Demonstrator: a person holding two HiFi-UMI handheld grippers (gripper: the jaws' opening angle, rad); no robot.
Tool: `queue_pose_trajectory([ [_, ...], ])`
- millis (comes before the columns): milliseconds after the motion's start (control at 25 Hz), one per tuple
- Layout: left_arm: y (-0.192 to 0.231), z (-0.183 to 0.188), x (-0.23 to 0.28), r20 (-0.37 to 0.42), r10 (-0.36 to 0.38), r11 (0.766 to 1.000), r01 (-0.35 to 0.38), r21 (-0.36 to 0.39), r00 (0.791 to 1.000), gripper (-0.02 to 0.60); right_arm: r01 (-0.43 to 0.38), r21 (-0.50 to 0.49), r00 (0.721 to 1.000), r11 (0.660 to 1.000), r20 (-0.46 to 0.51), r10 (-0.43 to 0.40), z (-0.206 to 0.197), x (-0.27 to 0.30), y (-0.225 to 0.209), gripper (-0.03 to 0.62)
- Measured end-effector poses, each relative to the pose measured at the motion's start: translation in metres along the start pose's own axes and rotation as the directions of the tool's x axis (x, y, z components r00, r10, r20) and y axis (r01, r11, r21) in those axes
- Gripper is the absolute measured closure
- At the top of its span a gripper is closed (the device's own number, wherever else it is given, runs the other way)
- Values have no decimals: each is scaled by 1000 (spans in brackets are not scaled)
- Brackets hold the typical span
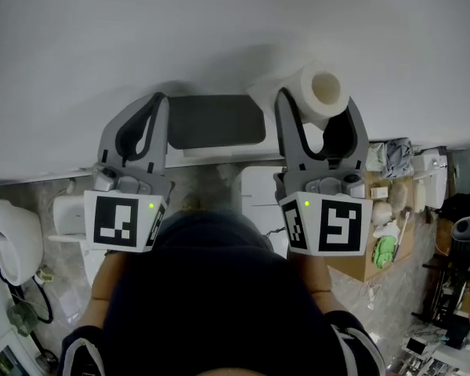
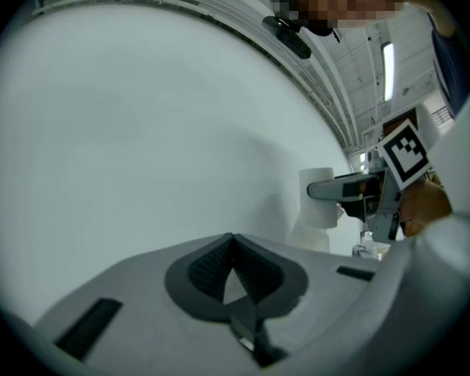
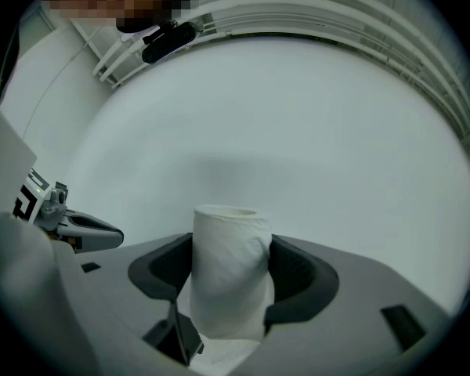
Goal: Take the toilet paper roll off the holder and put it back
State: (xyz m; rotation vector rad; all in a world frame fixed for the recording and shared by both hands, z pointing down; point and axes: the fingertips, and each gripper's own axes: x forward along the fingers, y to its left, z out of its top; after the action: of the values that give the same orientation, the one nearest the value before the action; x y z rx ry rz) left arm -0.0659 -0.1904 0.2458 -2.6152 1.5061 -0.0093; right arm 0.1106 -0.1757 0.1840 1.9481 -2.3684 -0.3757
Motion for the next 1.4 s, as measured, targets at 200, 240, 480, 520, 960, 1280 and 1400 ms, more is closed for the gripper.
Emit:
queue_pose_trajectory([
  [200,7,1,-4,21,-9,1000,9,3,1000,581,8,-11,1000,1000,5,-8,4,2,8,289],
  [240,8,1,-5,25,-12,1000,12,-2,1000,581,9,-14,1000,1000,3,-9,3,1,9,290],
  [480,10,-2,-7,40,-27,1000,27,-15,999,581,16,-18,1000,1000,9,-15,5,-1,16,289],
  [520,9,-2,-6,41,-29,999,30,-16,999,581,16,-18,1000,1000,11,-16,6,-1,16,289],
  [960,12,-1,-9,52,-37,999,39,-33,998,581,5,-14,1000,1000,24,-4,13,0,29,289],
  [1280,12,-2,-13,54,-36,998,39,-40,998,581,-17,-18,999,1000,33,17,17,-1,39,289],
  [1400,12,-2,-13,57,-40,999,42,-29,998,581,-24,-17,999,1000,32,25,17,-1,43,289],
])
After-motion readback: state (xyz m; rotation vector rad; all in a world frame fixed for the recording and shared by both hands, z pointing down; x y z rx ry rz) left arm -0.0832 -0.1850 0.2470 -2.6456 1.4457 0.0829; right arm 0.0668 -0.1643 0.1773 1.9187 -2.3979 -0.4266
